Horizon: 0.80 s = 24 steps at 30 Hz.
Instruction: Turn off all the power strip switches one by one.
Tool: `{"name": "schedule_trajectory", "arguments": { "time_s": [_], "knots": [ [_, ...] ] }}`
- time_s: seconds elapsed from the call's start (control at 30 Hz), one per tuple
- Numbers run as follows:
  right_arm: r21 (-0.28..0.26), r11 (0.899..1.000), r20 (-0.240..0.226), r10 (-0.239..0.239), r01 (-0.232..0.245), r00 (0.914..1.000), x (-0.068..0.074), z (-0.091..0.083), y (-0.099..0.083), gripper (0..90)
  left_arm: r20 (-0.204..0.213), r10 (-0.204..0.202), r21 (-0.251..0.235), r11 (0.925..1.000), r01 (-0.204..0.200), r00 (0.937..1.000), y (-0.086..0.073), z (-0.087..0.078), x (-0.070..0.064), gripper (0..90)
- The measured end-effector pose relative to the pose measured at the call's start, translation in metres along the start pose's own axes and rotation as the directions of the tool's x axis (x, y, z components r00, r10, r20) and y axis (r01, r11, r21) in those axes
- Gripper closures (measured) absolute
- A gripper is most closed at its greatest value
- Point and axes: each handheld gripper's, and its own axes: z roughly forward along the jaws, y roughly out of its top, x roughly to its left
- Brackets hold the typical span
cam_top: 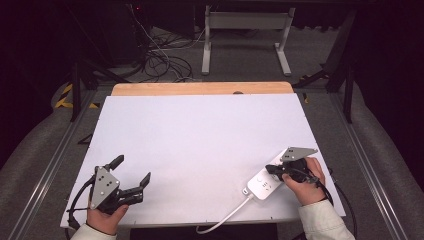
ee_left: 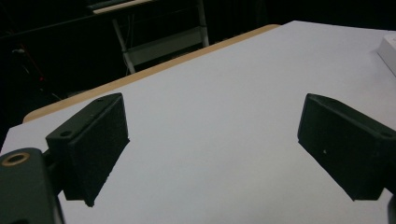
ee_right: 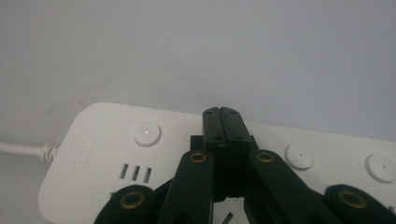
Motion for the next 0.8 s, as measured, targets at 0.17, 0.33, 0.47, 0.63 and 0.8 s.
{"name": "schedule_trajectory", "arguments": {
  "time_s": [0.17, 0.33, 0.47, 0.63, 0.8],
  "knots": [
    [0.011, 1.000, 0.007, -0.010, 0.010, 0.9999, 0.0011, 0.0008, -0.0011, 90.0, 0.002, 0.000, 0.000, 1.0000, 0.000, 1.0000, 0.0000, 0.0002, -0.0005, 9.2],
    [0.020, 1.000, 0.013, -0.020, 0.020, 0.9997, 0.0024, 0.0009, -0.0001, 90.0, 0.001, -0.003, 0.001, 1.0000, 0.003, 1.0000, 0.0000, 0.0000, -0.0005, 9.2],
    [0.026, 0.999, 0.017, -0.025, 0.025, 0.9995, 0.0029, 0.0011, 0.0006, 90.0, 0.005, -0.004, 0.003, 1.0000, 0.004, 1.0000, -0.0001, 0.0004, -0.0009, 9.2],
    [0.036, 0.999, 0.025, -0.025, 0.024, 0.9994, 0.0041, 0.0013, 0.0014, 90.0, 0.005, -0.003, 0.002, 1.0000, 0.003, 1.0000, -0.0001, 0.0002, -0.0015, 9.2],
    [0.039, 0.999, 0.016, -0.016, 0.016, 0.9997, 0.0022, 0.0019, 0.0010, 90.0, 0.005, -0.002, 0.005, 1.0000, 0.001, 1.0000, 0.0000, 0.0002, -0.0019, 9.2]
  ]
}}
